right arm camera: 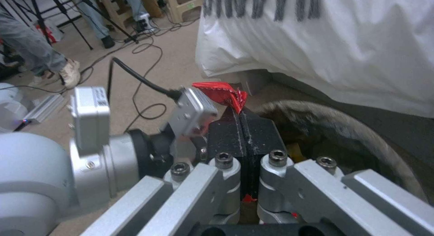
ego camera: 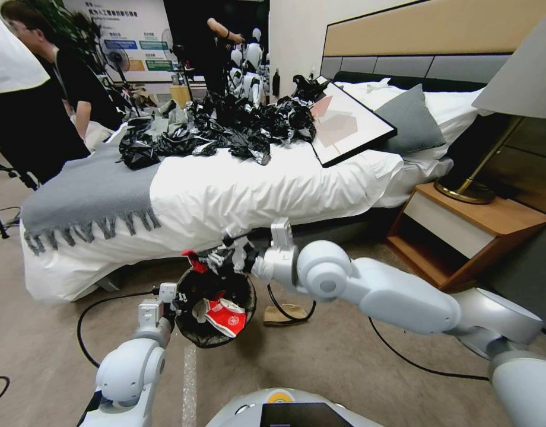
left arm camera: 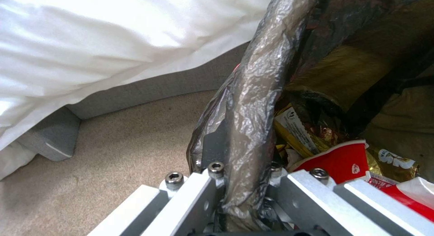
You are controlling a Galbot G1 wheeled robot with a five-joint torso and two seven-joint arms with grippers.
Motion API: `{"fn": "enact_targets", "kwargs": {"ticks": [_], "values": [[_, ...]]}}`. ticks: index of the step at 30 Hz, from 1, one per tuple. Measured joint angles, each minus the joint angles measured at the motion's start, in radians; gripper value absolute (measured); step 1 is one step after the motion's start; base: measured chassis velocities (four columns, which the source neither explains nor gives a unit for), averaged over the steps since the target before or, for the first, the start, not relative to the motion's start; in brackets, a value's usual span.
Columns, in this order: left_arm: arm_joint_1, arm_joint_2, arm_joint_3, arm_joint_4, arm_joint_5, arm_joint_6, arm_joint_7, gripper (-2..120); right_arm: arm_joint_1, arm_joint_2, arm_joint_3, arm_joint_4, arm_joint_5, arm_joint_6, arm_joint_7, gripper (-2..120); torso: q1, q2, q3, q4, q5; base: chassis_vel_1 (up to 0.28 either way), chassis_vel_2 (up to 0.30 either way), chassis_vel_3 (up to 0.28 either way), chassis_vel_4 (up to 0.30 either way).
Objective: Pick up the trash bin, then pick up the garbage from the floor and place it into the trash bin.
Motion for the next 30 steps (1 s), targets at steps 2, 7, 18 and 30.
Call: {"fn": "enact_targets", "kwargs": {"ticks": [2,7,18,30], "values": [[-0.001,-0.001,0.000,0.000,0.000,0.000,0.000,0,-0.007,-0.003,-0.001,0.000,-0.005,-0.003,0.000,0,0.000,0.000,0.000,-0.0001,0.0000,0.000,0.000,0.000,0.000],[0.000,-0.001,-0.004,0.000,-0.001,0.000,0.000,0,-0.032,-0.010,-0.011,-0.006,-0.035,-0.010,-0.002,0,0.000,0.000,0.000,0.0002,0.0000,0.000,0.000,0.000,0.000],[-0.001,-0.006,-0.008,0.008,-0.001,0.000,0.000,0,-0.056,-0.004,-0.026,-0.028,-0.049,-0.004,0.008,14,0.000,0.000,0.000,0.0002,0.0000,0.000,0.000,0.000,0.000],[-0.001,-0.008,-0.010,0.015,0.002,0.000,0.001,0,-0.044,0.016,-0.027,-0.053,-0.029,-0.006,0.038,57,0.000,0.000,0.000,0.0002,0.0000,0.000,0.000,0.000,0.000]]}}
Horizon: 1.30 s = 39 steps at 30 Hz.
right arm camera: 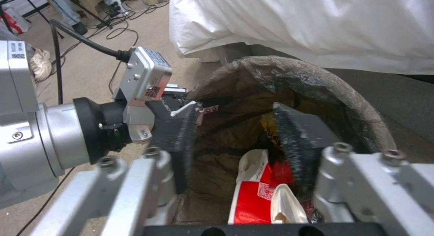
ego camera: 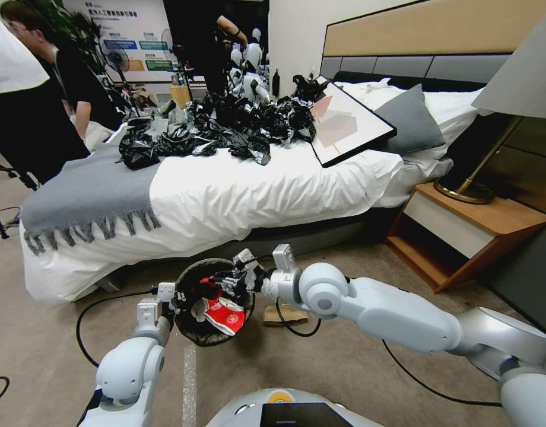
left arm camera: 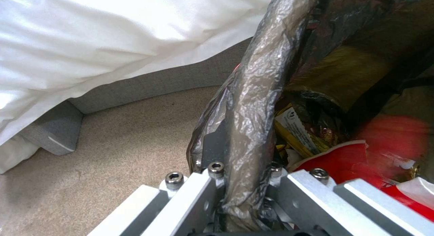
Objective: Pick up the trash bin, then pick up the garbage from the floor and place it into the trash bin.
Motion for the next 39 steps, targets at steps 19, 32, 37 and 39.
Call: {"fn": "enact_targets", "kwargs": {"ticks": [19,32,37,39], "values": [[0.006,0.003,-0.001,-0.007,0.000,0.000,0.001,0,-0.010,0.004,0.063,0.003,0.015,0.001,0.014,100,0.000,0.000,0.000,0.0000,0.0000,0.000,0.000,0.000,0.000],[0.018,0.014,-0.028,-0.057,-0.038,0.000,-0.002,0,-0.114,-0.070,0.369,0.002,-0.129,-0.011,0.077,100,0.000,0.000,0.000,0.0002,0.0001,0.000,0.000,0.000,0.000],[0.026,0.017,-0.054,-0.074,-0.063,0.000,-0.007,0,-0.277,-0.124,0.540,-0.032,-0.325,-0.001,0.030,100,0.000,0.000,0.000,-0.0004,0.0004,0.000,0.000,0.000,0.000],[0.029,0.018,-0.062,-0.078,-0.069,0.000,-0.008,0,-0.344,-0.146,0.603,-0.040,-0.373,0.008,0.011,100,0.000,0.000,0.000,-0.0005,0.0005,0.000,0.000,0.000,0.000]]}}
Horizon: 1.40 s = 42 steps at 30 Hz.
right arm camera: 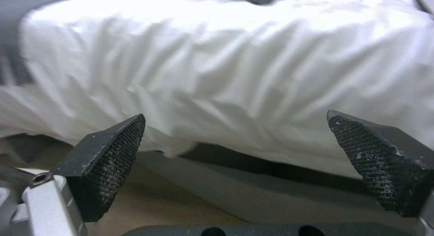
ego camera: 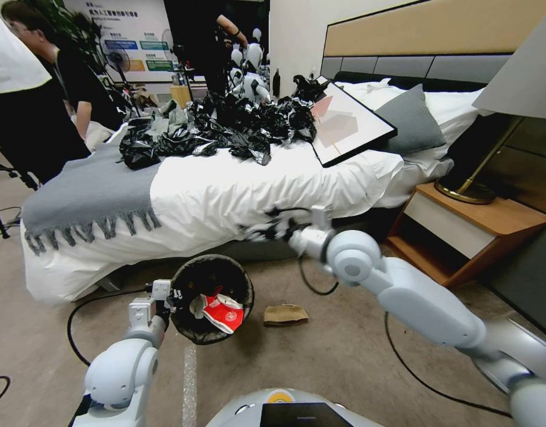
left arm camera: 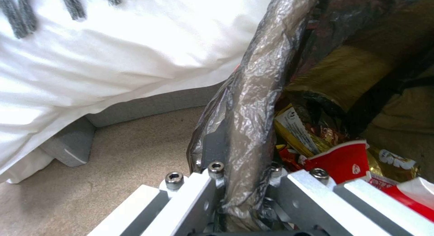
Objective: Pick up the trash bin, then pick up the garbage from the floor and place it into the trash bin.
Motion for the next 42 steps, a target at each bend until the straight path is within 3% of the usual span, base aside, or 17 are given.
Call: {"fn": "enact_targets", "kwargs": {"ticks": [2,4,9,18,30,42], "values": [[0.001,0.000,-0.003,-0.001,-0.002,0.000,0.000,0,-0.030,-0.009,0.025,-0.002,-0.014,0.003,-0.005,100,0.000,0.000,0.000,0.0000,0.0000,0.000,0.000,0.000,0.000],[0.000,-0.007,-0.019,-0.005,-0.008,0.000,-0.002,0,-0.160,-0.020,0.107,-0.015,-0.065,0.019,-0.022,100,0.000,0.000,0.000,0.0006,-0.0003,0.000,0.000,0.000,0.000],[0.000,-0.006,-0.039,-0.006,-0.021,0.000,-0.002,0,-0.305,-0.007,0.142,-0.059,-0.189,0.044,-0.082,100,0.000,0.000,0.000,0.0002,-0.0001,0.000,0.000,0.000,0.000],[0.003,-0.002,-0.062,-0.005,-0.036,0.000,-0.002,0,-0.332,0.014,-0.001,-0.247,-0.351,0.079,-0.167,100,0.000,0.000,0.000,0.0006,-0.0004,0.000,0.000,0.000,0.000],[-0.005,-0.012,-0.036,0.013,-0.012,0.000,-0.003,0,-0.235,0.024,-0.212,-0.363,-0.372,0.087,-0.227,100,0.000,0.000,0.000,0.0004,-0.0007,0.000,0.000,0.000,0.000],[-0.010,-0.013,-0.027,0.029,-0.003,0.000,-0.003,0,-0.221,0.055,-0.298,-0.440,-0.394,0.094,-0.240,100,0.000,0.000,0.000,0.0004,-0.0005,0.000,0.000,0.000,0.000]]}}
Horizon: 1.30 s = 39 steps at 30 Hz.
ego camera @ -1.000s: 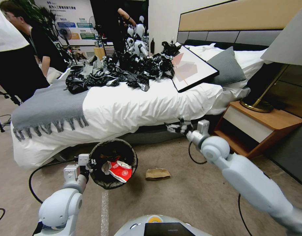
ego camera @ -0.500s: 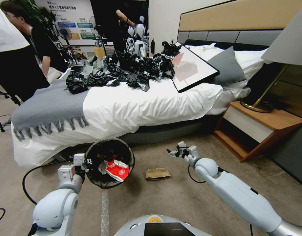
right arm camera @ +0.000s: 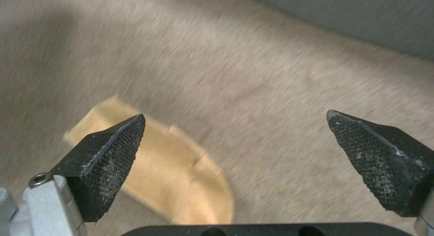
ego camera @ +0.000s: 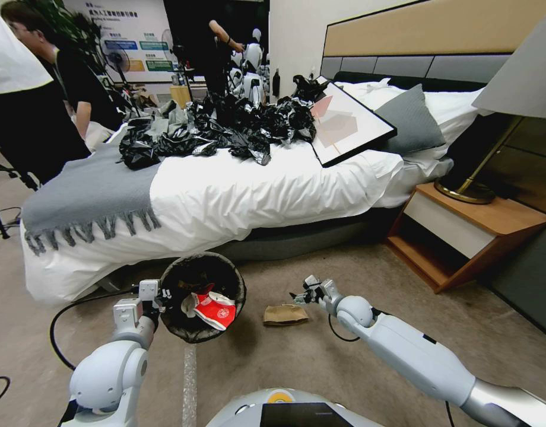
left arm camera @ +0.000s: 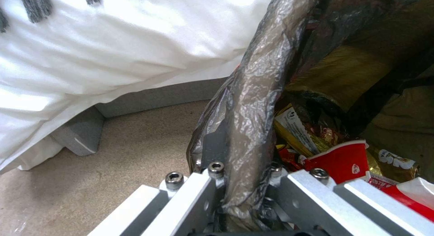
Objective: Pick up the trash bin, then pick up the garbage from the floor and place it into the trash bin.
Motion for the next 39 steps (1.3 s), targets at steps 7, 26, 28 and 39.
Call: {"fn": "enact_targets", "kwargs": {"ticks": [7,26,28,39], "values": [[-0.002,-0.003,0.008,0.001,0.005,0.000,0.000,0,0.000,0.007,-0.014,-0.017,0.005,0.000,-0.005,100,0.000,0.000,0.000,0.0001,-0.0001,0.000,0.000,0.000,0.000],[0.014,0.004,0.007,-0.004,0.011,0.000,0.001,0,0.085,0.115,-0.065,-0.281,-0.002,0.033,-0.057,100,0.000,0.000,0.000,0.0002,-0.0002,0.000,0.000,0.000,0.000],[0.015,0.003,0.013,-0.004,0.013,0.000,0.001,0,0.103,0.131,-0.072,-0.311,-0.004,0.033,-0.063,100,0.000,0.000,0.000,0.0002,-0.0002,0.000,0.000,0.000,0.000],[0.014,0.003,0.026,-0.003,0.020,0.000,0.001,0,0.154,0.199,-0.084,-0.448,-0.043,0.052,-0.089,100,0.000,0.000,0.000,0.0001,-0.0002,0.000,0.000,0.000,0.000]]}}
